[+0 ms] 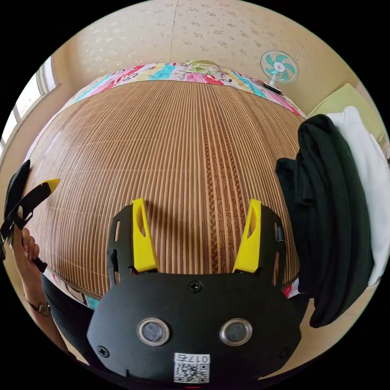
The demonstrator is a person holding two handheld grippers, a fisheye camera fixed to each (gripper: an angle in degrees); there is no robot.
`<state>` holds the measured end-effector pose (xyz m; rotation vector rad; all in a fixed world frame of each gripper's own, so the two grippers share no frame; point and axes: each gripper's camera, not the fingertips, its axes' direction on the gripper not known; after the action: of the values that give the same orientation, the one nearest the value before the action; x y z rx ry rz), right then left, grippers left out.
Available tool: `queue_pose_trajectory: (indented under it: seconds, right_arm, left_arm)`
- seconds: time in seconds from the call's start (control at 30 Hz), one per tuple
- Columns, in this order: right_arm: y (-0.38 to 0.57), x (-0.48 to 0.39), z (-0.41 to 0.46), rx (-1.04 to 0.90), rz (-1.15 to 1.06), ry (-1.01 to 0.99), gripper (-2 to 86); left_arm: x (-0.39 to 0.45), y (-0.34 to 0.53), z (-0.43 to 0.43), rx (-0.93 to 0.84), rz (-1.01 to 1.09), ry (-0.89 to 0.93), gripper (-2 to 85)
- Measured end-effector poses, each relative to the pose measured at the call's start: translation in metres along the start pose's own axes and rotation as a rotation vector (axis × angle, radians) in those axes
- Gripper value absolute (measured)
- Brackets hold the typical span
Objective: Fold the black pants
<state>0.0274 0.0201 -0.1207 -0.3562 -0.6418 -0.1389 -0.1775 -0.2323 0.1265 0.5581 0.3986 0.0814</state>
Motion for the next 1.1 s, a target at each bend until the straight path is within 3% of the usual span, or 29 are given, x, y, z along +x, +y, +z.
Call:
queue_pose_trajectory:
  seconds: [0.2,1.1]
  right_arm:
    - [-0.009,-0.004,0.004,-0.016,0.011,-0.039,33.2]
    - [0.008,-0.006,-0.023,-0.024,0.015,-0.038,33.5]
  left_arm:
    - [0.010,0.016,0.014,0.034,0.016,-0.156,24.0]
    - [-0.029,0.038,0.020,0.022,0.028,-0.190,23.9]
